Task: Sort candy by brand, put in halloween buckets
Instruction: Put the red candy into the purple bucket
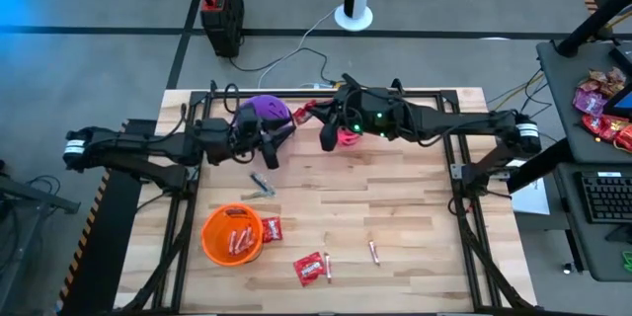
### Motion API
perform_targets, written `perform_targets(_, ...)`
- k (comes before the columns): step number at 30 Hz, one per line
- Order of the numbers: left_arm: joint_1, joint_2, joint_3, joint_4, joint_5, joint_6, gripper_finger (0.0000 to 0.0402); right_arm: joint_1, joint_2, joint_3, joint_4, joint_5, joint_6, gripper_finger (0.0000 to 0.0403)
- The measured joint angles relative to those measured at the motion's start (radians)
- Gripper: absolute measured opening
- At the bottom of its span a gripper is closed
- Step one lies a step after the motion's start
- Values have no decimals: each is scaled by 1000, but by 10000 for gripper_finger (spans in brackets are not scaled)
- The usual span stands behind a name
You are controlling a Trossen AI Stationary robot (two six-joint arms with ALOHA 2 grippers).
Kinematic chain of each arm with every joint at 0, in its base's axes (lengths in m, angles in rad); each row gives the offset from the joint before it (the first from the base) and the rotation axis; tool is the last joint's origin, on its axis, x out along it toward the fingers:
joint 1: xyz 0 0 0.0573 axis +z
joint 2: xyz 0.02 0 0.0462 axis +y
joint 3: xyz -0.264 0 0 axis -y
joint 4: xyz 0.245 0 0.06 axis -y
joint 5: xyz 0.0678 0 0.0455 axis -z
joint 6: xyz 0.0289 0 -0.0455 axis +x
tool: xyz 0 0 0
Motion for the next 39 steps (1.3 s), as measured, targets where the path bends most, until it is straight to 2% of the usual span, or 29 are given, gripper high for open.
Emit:
perform_targets(7, 14, 36, 0, 64, 3, 6, 134, -1, 41, 16, 14, -2, -37, 22)
perform_targets(12, 25, 80, 27, 67, 2, 16, 130, -1, 58, 30, 26, -44, -47, 22)
perform_targets(15, 26, 100, 49, 61, 0, 51, 103, -1, 58, 30, 24, -50, -47, 22)
perform_targets(19, 29, 106, 73, 43, -2, 82, 20, -1, 50, 30, 25, -52, -47, 22)
perform_targets(23, 32, 91, 79, 14, -4, 82, 8, -1, 46, 31, 25, -55, -43, 33)
perform_targets(28, 33, 64, 80, -35, -2, 64, 3, -22, 45, 30, 6, -79, 34, 78)
perform_targets(31, 35, 43, 80, -104, -16, 39, 2, -47, 45, 30, -31, -89, 80, 110)
perform_targets(34, 37, 3, 81, -230, -90, -12, 2, -76, 40, 30, -92, -85, 121, 138)
perform_targets(36, 47, -29, 82, -359, -154, -65, 1, -97, 34, 30, -141, -83, 145, 152)
perform_targets(39, 83, -74, 83, -602, -256, -221, 1, -119, 30, 30, -214, -80, 158, 169)
